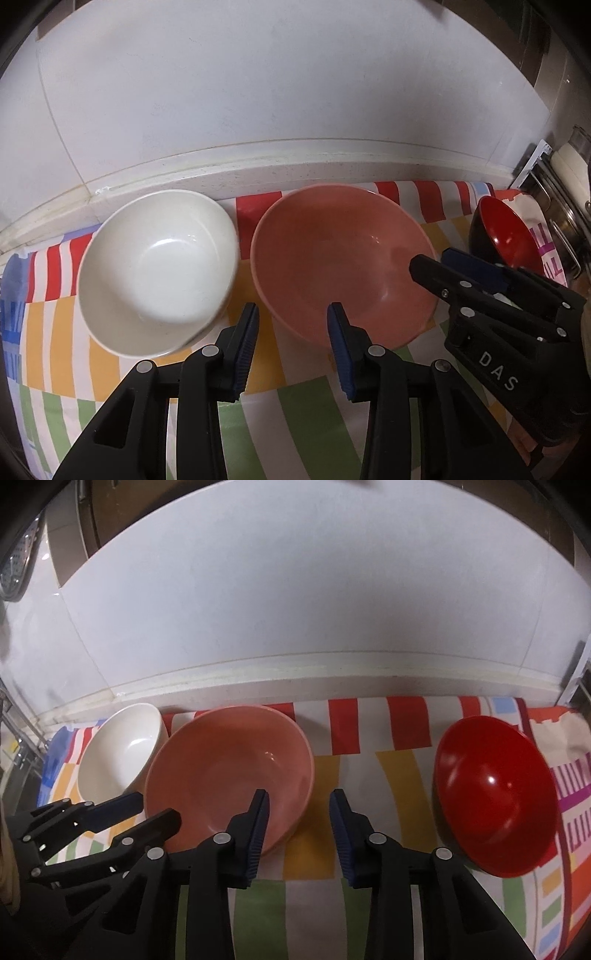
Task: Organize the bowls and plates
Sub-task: 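Close both grippers on the pink bowl rim, then lift the pink bowl with both grippers and carry it toward the plate stack, then lower the pink bowl onto the cloth and open both grippers, then move both grippers to the white bowl by the wall, then close both grippers on the white bowl rim, then lift the white bowl with both grippers and carry it over the pink bowl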
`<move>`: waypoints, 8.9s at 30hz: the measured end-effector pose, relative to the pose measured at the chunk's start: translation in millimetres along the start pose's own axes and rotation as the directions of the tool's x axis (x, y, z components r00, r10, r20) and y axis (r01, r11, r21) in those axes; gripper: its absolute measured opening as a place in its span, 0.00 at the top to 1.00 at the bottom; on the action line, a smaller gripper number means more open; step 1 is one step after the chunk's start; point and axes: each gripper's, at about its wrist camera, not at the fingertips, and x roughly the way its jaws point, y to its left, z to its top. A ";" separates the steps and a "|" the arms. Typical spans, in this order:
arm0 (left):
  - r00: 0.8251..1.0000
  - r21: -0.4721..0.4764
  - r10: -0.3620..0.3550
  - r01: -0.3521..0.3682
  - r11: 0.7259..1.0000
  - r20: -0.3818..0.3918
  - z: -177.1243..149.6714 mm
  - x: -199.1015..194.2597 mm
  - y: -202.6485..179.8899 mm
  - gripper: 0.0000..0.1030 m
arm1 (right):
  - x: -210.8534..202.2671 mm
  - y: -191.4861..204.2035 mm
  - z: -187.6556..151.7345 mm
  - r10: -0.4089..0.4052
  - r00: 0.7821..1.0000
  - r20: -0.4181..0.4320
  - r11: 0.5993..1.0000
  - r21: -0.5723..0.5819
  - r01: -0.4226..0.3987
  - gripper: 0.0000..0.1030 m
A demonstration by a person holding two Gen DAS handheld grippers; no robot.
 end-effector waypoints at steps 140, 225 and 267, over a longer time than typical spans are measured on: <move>0.975 0.132 0.012 -0.042 0.990 0.221 -113.5 -194.1 43.8 0.21 | -199.5 80.7 -127.7 -0.129 0.982 0.136 0.990 0.075 0.120 0.47; 0.999 0.102 -0.006 0.001 0.995 0.050 -0.6 -66.0 118.8 0.86 | -33.0 117.6 11.4 0.027 0.989 -0.144 0.994 -0.102 -0.042 0.87; 0.974 0.282 -0.225 0.218 0.934 -0.010 -125.4 -159.1 -19.6 0.84 | -203.8 36.5 -139.7 -0.110 0.986 -0.122 0.988 0.099 0.122 0.87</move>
